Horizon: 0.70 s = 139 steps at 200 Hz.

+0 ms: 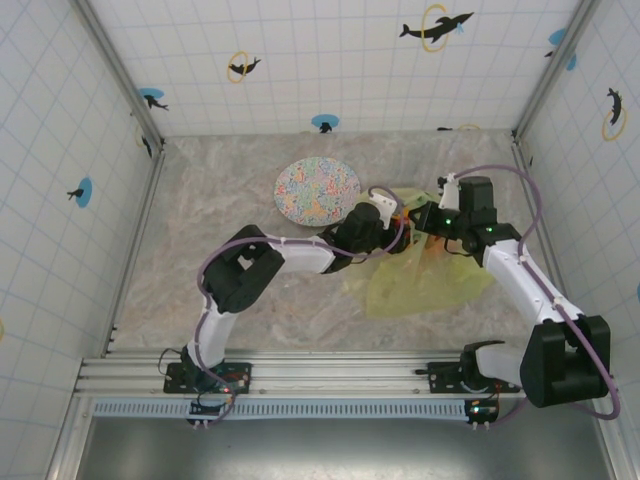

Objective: Place the fruits into the plastic bag

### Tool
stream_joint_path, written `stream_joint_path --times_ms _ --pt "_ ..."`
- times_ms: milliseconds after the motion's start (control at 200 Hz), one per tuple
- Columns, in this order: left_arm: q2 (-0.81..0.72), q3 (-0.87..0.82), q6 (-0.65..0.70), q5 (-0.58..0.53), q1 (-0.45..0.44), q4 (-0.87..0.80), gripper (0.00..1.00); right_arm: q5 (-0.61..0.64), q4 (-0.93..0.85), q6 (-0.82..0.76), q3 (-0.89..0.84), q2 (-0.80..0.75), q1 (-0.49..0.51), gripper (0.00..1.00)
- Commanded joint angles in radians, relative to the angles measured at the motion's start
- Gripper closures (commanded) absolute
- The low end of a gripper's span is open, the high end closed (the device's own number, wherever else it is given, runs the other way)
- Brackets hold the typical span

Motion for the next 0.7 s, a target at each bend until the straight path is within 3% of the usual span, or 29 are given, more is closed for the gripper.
stream_joint_path --times_ms 0,300,691 --pt "0.029 0.025 -0.073 0.078 -0.005 0.064 0.37 0.005 0.012 -0.009 -0.013 -0.011 -0.008 1.00" --pt "0.044 0.011 -0.247 0.214 -0.015 0.118 0.33 0.007 0.000 -0.021 -0.002 -0.006 -0.015 0.99" --pt "-0.037 -0.064 -0.234 0.266 -0.024 0.106 0.21 0.010 -0.042 -0.048 0.019 -0.029 -0.070 1.00"
